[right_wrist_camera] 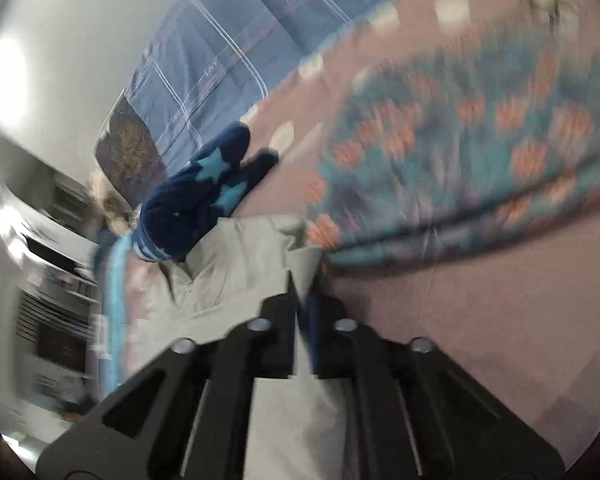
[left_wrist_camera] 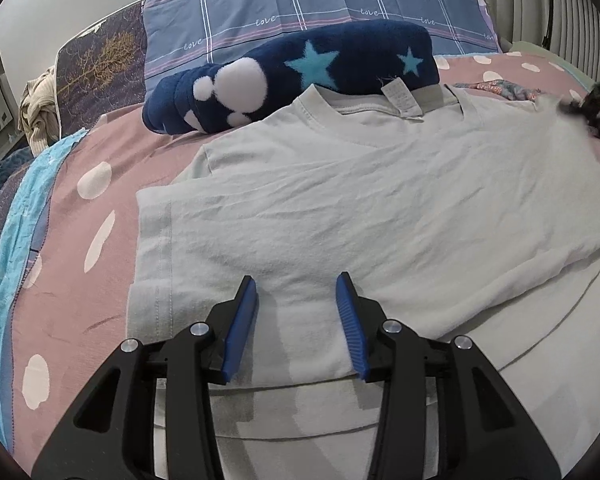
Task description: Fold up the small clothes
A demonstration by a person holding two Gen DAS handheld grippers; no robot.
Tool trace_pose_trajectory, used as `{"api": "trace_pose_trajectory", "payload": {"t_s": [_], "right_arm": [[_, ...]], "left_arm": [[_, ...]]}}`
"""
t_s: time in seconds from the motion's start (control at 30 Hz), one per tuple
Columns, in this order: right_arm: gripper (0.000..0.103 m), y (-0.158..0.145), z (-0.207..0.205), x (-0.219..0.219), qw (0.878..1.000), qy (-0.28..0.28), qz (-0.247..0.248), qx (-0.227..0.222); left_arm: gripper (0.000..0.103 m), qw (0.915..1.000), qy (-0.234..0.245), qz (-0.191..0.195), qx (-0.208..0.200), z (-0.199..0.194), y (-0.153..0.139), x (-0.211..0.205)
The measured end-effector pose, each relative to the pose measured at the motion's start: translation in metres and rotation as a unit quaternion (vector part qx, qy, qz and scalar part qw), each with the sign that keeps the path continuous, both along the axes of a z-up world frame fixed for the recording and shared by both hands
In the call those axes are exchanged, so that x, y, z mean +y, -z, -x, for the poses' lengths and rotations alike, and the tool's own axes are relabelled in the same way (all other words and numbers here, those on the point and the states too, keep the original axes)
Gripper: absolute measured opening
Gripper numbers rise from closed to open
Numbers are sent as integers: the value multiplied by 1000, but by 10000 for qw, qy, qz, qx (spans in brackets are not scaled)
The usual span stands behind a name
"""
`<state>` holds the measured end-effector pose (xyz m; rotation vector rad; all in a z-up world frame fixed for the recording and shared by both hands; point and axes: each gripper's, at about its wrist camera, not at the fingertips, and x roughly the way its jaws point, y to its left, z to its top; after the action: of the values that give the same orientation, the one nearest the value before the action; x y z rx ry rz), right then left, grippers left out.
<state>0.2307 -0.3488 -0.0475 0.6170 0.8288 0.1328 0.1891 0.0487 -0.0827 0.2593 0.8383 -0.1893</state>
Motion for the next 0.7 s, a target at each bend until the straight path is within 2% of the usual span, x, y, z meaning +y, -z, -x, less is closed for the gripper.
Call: {"api": "trace_pose_trajectory", "payload": {"t_s": [0.03,0.07,0.1,0.13,0.17,0.2,0.23,0.3,0.43,0.5,0.57,0.6,0.63,0.67,0.7], "right_arm": [[2,-23,13,12,9963,55,789,-344],[1,-36,22,23,9863,213,1530,-584],[0,-44,30,38,9517,582,2925,-730],[0,-38,27,45,9199,799,3788,-618],[0,-27,19,44,9104,733,4051,-404],[0,-10,9,32,9350,408,3523,-64],[0,1,7,20,9517,309,3052,161],[0,-1,17,17,9471,509,3169,91],[2,-26,61,46,9610,-19,2710,-546],[2,-29,83,76,9586,-570,2672,-807],[3,-10,88,98,9482,-971,2985,-481],[2,16,82,102,9328,-950,3476,15],[3,35,78,98,9183,-838,3859,267],[3,40,80,93,9183,-778,3878,174],[3,32,83,89,9188,-563,3898,250]], "left_arm": [[44,10000,0,15,4,0,0,1],[44,10000,-1,14,5,0,0,0],[44,10000,-3,13,8,0,1,0],[44,10000,-4,19,10,-1,1,1],[44,10000,-4,32,16,-1,0,1],[44,10000,-4,51,21,-1,0,1],[44,10000,-5,69,22,-1,0,2],[44,10000,-5,58,20,-1,0,1],[44,10000,-8,-23,-8,0,0,-1],[44,10000,-9,-32,-14,0,1,-1],[45,10000,-12,-30,-17,0,1,-1],[45,10000,-11,-20,-14,0,1,-1],[45,10000,-12,-13,-16,0,1,-1],[46,10000,-23,-26,-19,0,1,-1],[48,10000,-52,-58,-30,0,1,-1]]}}
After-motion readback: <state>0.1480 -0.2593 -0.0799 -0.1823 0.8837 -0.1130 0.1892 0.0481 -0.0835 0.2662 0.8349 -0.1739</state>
